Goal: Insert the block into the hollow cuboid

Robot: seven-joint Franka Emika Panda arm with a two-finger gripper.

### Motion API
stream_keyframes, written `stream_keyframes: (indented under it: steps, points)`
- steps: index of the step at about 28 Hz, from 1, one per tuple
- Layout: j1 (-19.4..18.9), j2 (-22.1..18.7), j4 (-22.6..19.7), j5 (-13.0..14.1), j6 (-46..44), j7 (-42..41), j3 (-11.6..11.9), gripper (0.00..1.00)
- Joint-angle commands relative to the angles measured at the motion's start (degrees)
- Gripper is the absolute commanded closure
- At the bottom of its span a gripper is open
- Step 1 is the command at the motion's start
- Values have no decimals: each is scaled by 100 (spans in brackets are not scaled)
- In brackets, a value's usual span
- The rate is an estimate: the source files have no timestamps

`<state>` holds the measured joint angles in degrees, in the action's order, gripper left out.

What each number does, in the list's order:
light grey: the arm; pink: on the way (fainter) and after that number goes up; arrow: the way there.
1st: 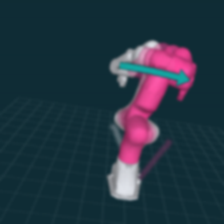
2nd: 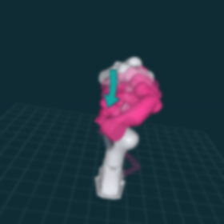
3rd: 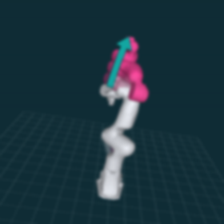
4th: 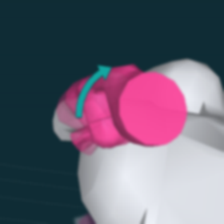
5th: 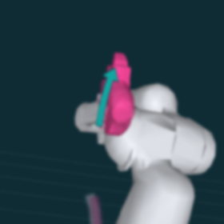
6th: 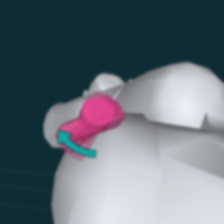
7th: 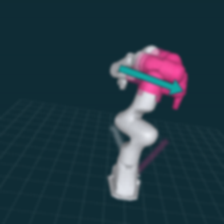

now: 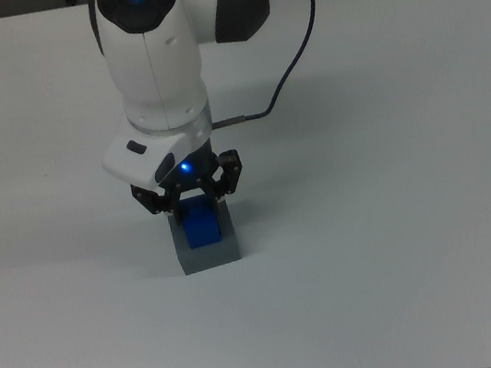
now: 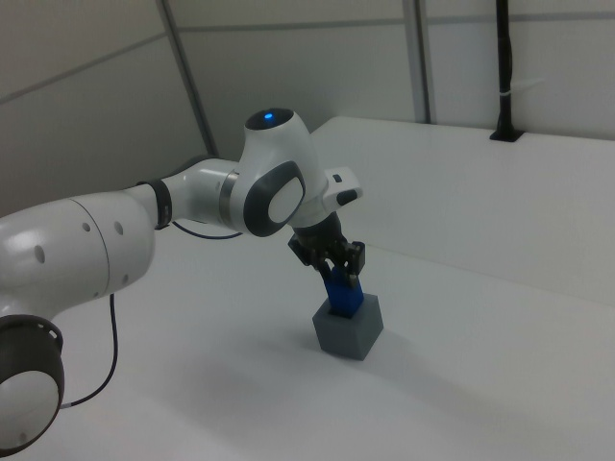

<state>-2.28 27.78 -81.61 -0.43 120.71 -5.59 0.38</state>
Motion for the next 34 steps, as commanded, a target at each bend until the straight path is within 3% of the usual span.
stream_keyframes:
  steps: [1, 4, 6, 8, 9, 16, 22, 28, 30, 34]
  points:
    - [0, -71, -12, 69, -451, -320, 41, 67]
    - [0, -88, -21, 69, -530, -320, 50, 66]
    - [0, -88, -21, 60, -574, -320, 50, 60]
    - [0, -88, -12, 78, -601, -250, 50, 14]
    - [0, -88, -12, 78, -601, -241, 50, 0]
    - [0, -360, -30, 122, -872, 22, 50, 0]
    - [0, -834, -214, 113, -1426, 444, 59, 0]
    - [-53, -1730, -1065, -19, -1620, 901, 68, 0]
    - [-53, -2170, -1523, -80, -1620, 902, 59, 0]
    - [-44, -2644, -1884, -80, -1673, 910, 59, 0]
